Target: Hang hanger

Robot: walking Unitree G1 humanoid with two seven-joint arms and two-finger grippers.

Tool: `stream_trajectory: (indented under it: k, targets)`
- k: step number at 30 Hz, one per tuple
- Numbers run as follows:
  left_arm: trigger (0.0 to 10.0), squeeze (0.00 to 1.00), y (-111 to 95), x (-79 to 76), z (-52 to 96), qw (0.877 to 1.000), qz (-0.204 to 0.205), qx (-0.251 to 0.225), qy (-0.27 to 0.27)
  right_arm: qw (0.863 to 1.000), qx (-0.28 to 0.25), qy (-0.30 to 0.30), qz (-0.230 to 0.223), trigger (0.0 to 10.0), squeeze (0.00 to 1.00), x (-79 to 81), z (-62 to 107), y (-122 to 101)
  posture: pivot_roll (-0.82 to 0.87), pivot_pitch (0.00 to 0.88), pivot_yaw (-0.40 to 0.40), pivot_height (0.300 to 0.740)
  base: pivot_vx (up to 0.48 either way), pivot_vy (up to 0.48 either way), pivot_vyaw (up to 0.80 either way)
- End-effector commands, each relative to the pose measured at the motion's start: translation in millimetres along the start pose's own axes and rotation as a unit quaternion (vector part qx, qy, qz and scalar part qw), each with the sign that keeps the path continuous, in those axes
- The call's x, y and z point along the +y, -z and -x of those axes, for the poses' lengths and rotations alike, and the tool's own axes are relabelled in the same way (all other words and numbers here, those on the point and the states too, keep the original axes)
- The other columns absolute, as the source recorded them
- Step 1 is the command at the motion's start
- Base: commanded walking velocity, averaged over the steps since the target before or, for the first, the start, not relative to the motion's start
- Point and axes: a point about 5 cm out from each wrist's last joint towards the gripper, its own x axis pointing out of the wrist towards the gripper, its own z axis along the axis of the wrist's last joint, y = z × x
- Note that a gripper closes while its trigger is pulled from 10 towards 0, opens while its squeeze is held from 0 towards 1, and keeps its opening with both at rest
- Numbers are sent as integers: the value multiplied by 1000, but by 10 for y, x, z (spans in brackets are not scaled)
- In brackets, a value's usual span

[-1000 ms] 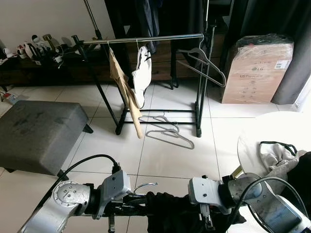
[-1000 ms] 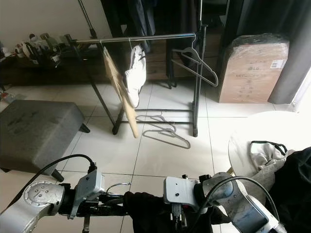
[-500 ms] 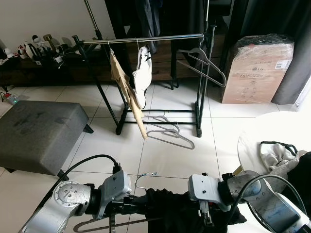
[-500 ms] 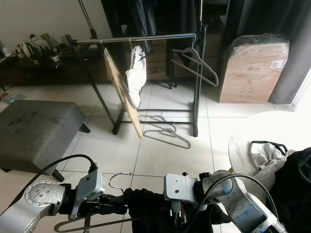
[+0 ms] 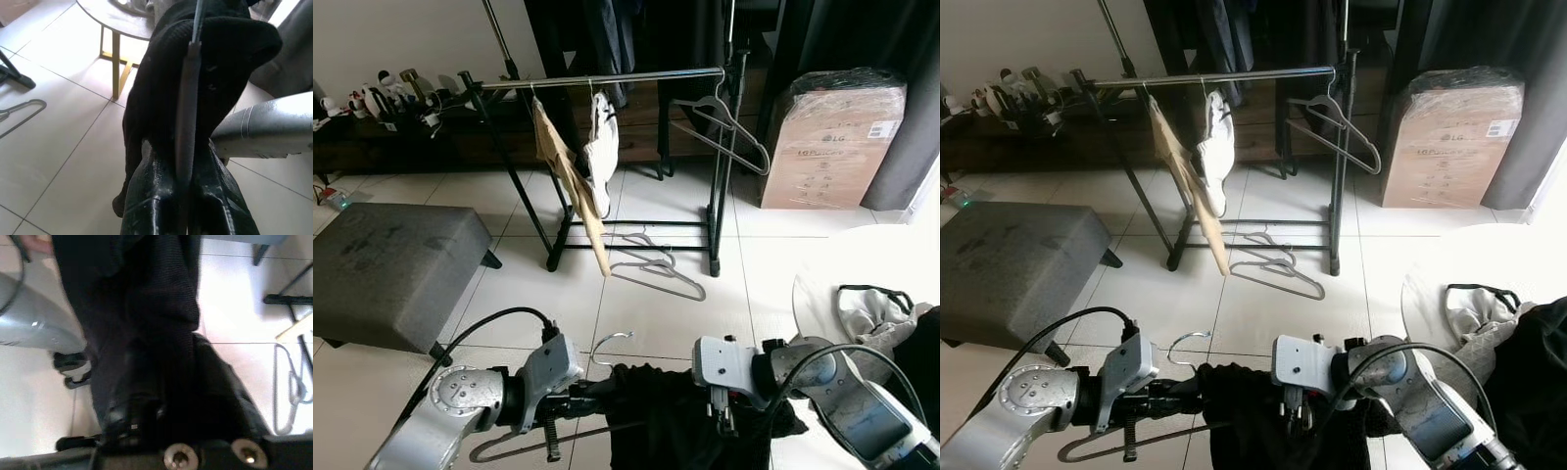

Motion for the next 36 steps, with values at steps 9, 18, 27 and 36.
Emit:
stream_trajectory:
  k: [9, 18, 27, 36]
  targets:
    - [0, 0, -35, 82, 2, 999, 1, -22, -32, 998, -4, 62, 4, 10000, 0, -69, 109, -49, -167, 150, 133, 740, 0, 0, 0]
    - [0, 0, -10, 59, -17, 1000, 3, -17, -25, 998, -3, 59, 2, 10000, 1000, -81, 261, -73, -177, 151, 134, 740, 0, 0, 0]
    - [0, 0, 39, 22, -11, 1000, 5, 1, -2, 995, -5, 103, 1, 10000, 1000, -215, 407, -93, -183, 145, 134, 740, 0, 0, 0]
    - [0, 0, -15, 194, -22, 997, -8, -22, -77, 979, 39, 192, -58, 10000, 0, -154, 545, 19, -182, 154, 130, 740, 0, 0, 0]
